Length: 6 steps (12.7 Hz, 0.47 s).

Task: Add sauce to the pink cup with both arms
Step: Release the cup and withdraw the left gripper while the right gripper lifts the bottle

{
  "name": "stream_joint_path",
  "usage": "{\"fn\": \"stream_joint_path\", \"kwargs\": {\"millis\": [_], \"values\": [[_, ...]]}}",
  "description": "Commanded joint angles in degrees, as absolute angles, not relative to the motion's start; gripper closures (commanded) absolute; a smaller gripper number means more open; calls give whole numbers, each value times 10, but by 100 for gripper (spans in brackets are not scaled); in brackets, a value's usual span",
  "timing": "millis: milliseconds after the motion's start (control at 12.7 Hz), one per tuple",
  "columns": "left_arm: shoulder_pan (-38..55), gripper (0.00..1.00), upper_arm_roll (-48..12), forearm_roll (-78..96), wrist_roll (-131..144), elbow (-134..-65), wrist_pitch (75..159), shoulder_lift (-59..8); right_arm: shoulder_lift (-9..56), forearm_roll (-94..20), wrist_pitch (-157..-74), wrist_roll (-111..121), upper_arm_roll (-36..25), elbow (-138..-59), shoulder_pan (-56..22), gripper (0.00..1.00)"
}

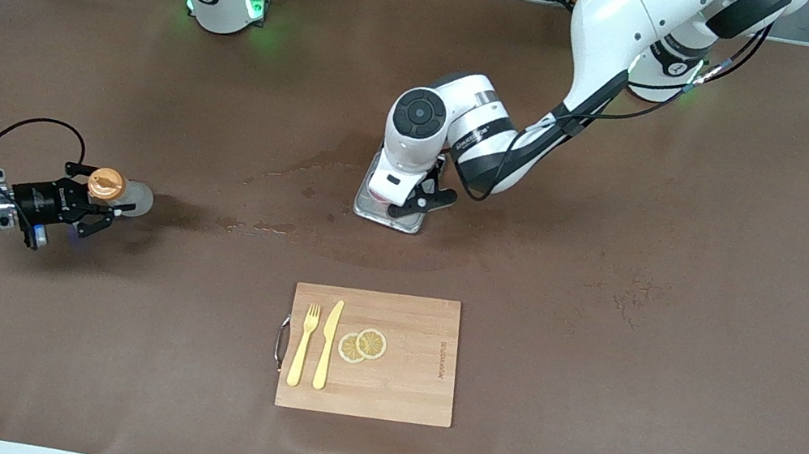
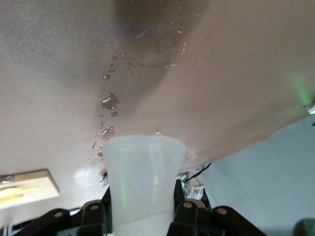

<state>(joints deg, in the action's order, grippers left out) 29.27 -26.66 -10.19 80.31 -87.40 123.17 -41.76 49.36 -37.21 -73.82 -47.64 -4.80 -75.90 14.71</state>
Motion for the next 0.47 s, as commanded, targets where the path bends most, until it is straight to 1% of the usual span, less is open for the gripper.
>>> {"fn": "stream_joint_path", "kwargs": {"millis": [0, 79, 158, 237, 394], "values": [[289, 0, -265, -121, 817, -867, 1227, -415, 477, -350, -723, -508, -50, -746, 138, 71], [286, 0, -265, -121, 818, -867, 1225, -411, 476, -347, -717, -514, -51, -744, 128, 71], [281, 0, -265, -121, 817, -868, 1210, -393, 469, -330, -714, -530, -52, -734, 116, 71], [270, 0, -265, -122, 815, -865, 1180, -375, 466, -311, -713, -554, -51, -723, 104, 71], [237, 0, -266, -122, 806, -865, 1124, -310, 447, -282, -710, -592, -50, -717, 72, 71]]}}
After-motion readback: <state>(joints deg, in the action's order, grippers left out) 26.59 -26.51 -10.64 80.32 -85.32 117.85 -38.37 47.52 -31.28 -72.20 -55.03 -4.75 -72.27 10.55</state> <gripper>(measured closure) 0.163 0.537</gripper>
